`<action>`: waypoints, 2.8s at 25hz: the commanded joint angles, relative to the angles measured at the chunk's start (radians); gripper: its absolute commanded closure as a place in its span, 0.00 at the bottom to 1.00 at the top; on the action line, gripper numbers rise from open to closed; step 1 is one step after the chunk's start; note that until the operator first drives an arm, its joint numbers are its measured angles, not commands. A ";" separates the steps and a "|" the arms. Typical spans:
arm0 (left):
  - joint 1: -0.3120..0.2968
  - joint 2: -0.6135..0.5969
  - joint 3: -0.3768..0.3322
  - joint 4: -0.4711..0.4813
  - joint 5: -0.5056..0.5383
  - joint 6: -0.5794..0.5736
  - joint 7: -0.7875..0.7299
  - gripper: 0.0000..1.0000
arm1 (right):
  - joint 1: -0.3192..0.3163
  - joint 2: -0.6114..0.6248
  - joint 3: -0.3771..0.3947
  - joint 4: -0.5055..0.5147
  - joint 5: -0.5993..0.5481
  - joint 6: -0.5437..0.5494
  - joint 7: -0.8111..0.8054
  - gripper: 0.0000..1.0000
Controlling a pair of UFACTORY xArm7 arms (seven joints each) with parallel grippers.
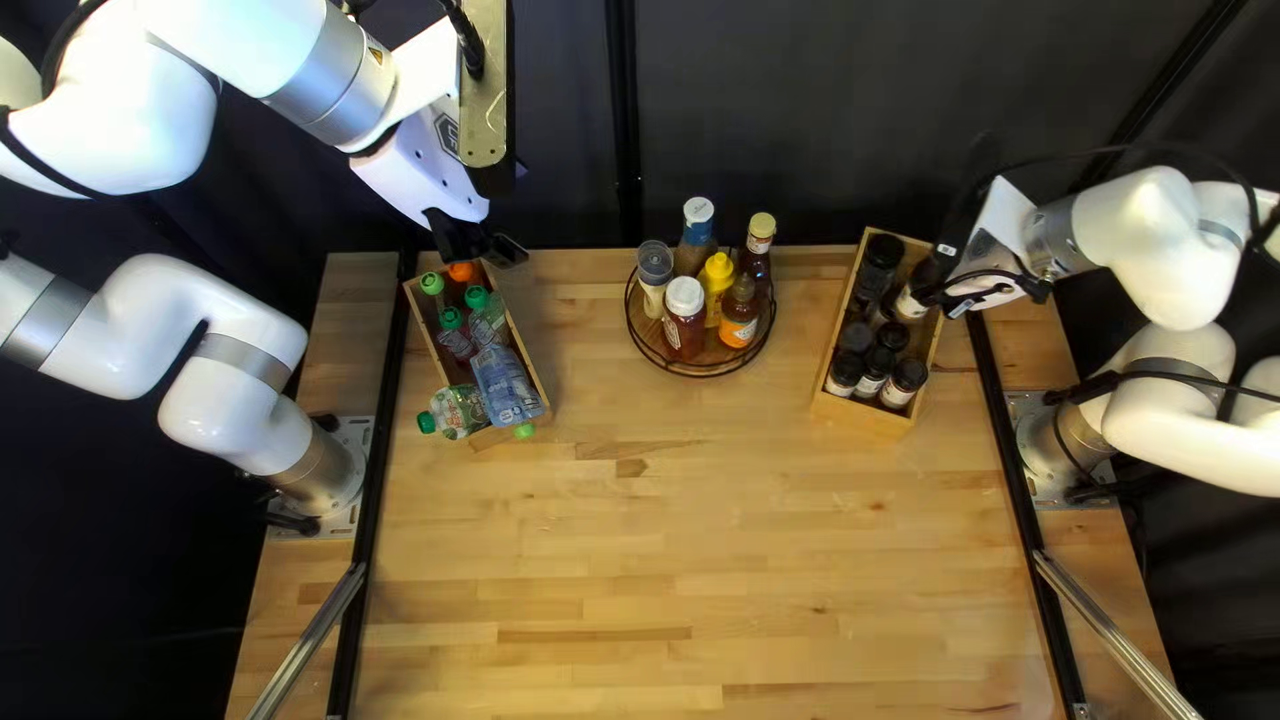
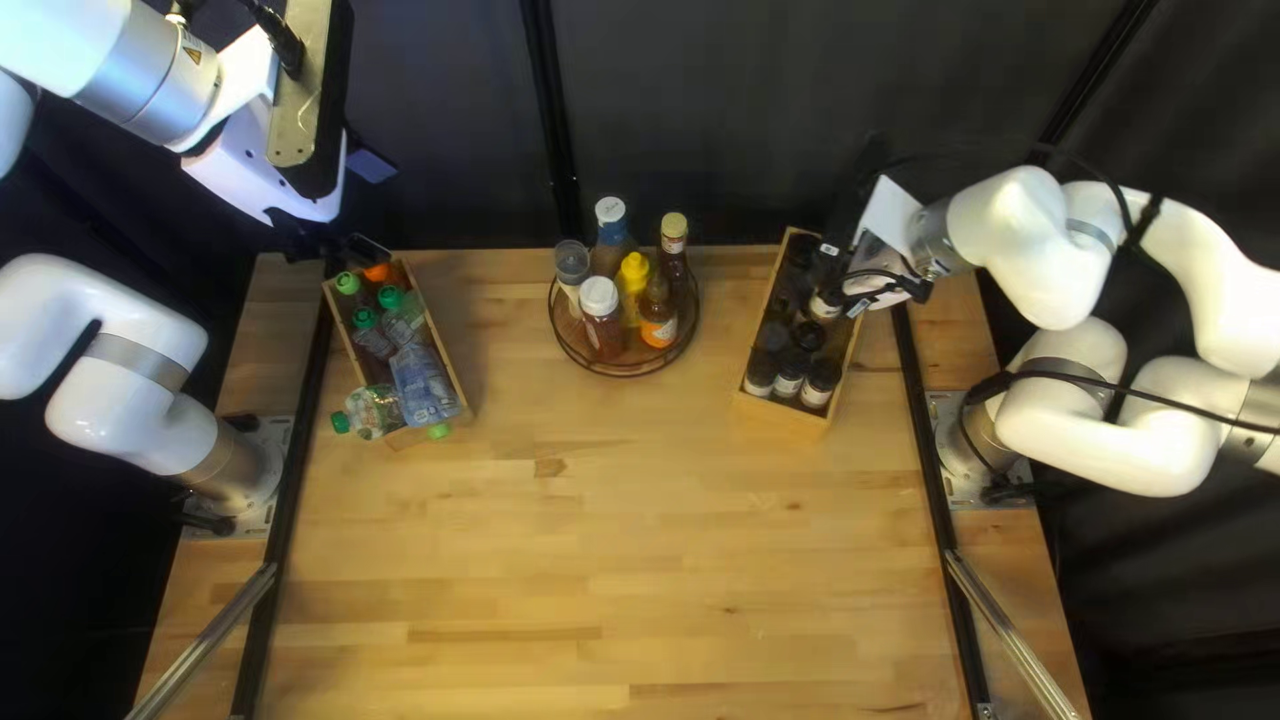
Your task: Separate condiments, baby food and spices and place it in 3 different racks/containers
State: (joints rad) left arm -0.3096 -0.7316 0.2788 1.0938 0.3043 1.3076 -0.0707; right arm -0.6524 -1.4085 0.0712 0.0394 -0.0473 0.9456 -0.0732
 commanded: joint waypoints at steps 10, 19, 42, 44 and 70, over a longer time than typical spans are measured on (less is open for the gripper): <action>0.000 0.000 0.000 0.000 0.000 0.000 0.000 0.00 | -0.012 -0.009 0.002 -0.062 0.002 -0.044 0.020 1.00; 0.000 0.000 0.000 0.000 0.000 0.000 0.000 0.00 | -0.008 0.013 -0.002 -0.071 0.002 -0.077 0.011 0.98; 0.000 0.000 0.000 0.000 0.000 0.000 0.000 0.00 | 0.341 0.547 -0.236 0.302 0.148 -0.115 -0.344 0.00; 0.000 0.000 0.000 0.000 0.000 0.000 0.000 0.00 | 0.357 0.559 -0.231 0.345 0.152 -0.091 -0.348 0.00; 0.000 0.000 0.000 0.000 0.000 0.000 0.000 0.00 | 0.363 0.534 -0.167 0.791 0.135 0.278 -0.275 0.00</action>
State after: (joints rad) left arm -0.3096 -0.7315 0.2788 1.0938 0.3043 1.3076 -0.0707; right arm -0.2896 -0.8750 -0.0960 0.8304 0.0875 1.2237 -0.3482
